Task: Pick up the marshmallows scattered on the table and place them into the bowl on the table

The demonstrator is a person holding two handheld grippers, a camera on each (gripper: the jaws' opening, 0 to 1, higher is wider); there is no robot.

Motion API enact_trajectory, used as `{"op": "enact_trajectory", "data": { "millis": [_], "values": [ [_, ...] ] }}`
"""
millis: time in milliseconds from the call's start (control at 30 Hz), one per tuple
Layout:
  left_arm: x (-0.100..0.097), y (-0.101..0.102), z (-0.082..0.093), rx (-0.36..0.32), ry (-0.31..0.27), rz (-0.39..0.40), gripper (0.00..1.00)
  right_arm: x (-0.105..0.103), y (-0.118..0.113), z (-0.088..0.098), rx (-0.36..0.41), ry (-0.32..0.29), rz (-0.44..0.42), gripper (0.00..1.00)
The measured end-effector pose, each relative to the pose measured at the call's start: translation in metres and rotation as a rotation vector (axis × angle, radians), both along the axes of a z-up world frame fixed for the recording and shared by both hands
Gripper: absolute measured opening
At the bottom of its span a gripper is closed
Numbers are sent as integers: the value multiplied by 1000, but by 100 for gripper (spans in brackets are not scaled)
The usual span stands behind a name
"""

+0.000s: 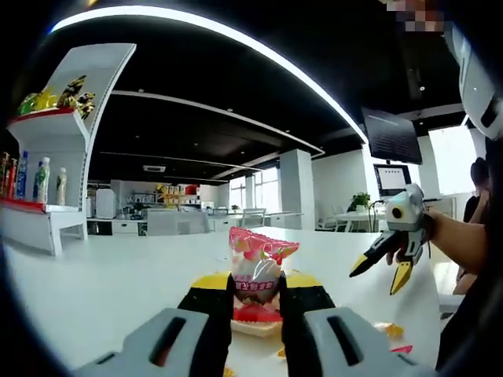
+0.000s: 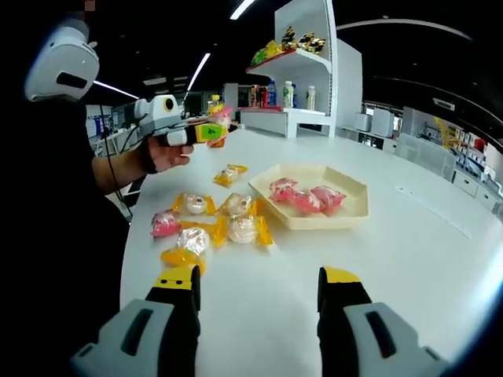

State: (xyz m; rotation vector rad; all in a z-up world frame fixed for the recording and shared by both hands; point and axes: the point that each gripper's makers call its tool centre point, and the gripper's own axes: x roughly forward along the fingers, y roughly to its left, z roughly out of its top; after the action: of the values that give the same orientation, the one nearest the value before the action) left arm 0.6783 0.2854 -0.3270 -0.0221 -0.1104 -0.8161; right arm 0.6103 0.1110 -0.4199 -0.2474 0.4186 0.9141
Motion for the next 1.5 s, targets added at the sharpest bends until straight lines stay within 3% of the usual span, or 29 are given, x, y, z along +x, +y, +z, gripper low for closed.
{"op": "enact_trajectory", "data": {
  "millis": [800,1200,1500],
  "values": [
    [39,-16,-16,-7,56,-15,22,4,-1,-5,2,18,-10,59],
    [62,-29,-14,-2,46,-30,22,3,1,-3,-10,9,-6,59],
    [68,-38,-12,-2,45,-49,22,7,2,0,-10,-2,-9,59]
  ]
}}
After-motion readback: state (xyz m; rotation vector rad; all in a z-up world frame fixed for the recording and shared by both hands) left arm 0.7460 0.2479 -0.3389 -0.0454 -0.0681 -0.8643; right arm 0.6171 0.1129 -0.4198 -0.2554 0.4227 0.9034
